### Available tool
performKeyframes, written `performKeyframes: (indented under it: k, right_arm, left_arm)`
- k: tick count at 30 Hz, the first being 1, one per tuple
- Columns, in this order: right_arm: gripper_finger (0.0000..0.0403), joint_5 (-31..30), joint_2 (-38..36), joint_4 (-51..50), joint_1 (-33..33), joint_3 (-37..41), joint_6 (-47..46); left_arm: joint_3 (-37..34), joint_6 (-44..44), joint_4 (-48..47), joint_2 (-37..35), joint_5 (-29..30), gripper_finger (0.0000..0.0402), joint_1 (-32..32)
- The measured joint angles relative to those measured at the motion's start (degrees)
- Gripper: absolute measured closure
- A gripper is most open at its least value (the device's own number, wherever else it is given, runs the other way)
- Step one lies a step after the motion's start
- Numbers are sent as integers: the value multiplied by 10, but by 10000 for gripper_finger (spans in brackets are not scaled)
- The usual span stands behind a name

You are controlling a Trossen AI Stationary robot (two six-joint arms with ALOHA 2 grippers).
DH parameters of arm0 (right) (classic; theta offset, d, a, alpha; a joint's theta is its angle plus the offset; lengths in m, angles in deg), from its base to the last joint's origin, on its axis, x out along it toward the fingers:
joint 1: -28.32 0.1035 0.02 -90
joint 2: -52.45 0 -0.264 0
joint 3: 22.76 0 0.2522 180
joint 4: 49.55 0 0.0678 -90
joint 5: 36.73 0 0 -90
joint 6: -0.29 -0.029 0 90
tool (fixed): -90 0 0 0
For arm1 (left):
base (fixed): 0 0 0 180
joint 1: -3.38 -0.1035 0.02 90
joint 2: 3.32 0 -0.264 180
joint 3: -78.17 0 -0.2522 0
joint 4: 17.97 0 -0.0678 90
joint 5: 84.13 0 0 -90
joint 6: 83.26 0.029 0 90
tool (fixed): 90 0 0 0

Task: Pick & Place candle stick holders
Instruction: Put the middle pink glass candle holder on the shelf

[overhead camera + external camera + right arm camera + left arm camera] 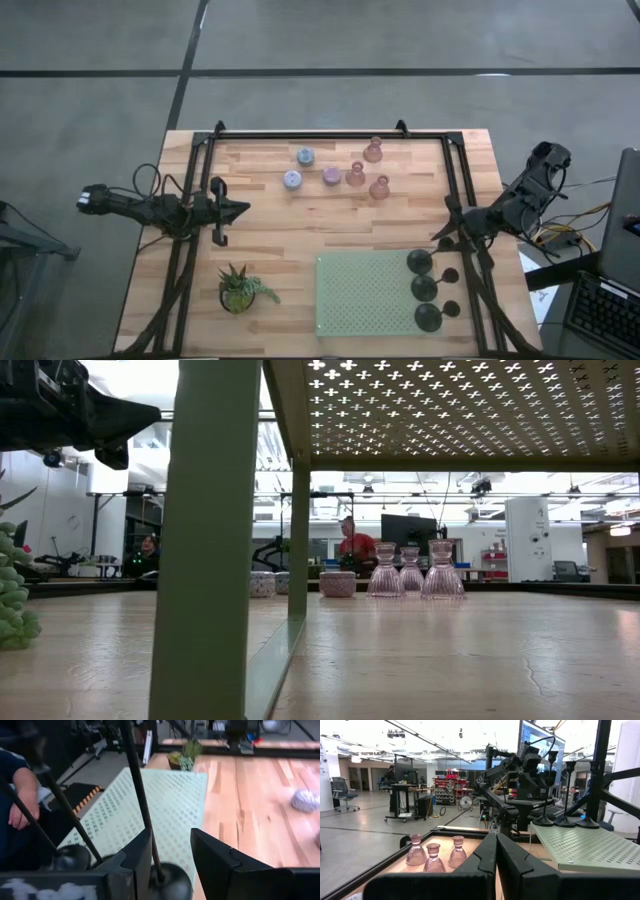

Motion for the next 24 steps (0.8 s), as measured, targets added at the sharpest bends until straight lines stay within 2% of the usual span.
performKeyframes:
  k: [7,13,17,21,24]
  right_arm:
    - [282,-31,0,-38,0,-10,-25]
    - [310,-52,-9,-61,0,-11,-8]
    - [346,-91,-42,-73,-1,-11,-5]
    - [386,-96,-88,-71,0,-11,2]
    - [393,-97,-119,-59,0,-6,13]
  left_arm:
    - [0,0,0,0,0,390,0]
    - [0,0,0,0,0,390,0]
    - [0,0,0,0,0,390,0]
    - [0,0,0,0,0,390,0]
    - [0,0,0,0,0,390,0]
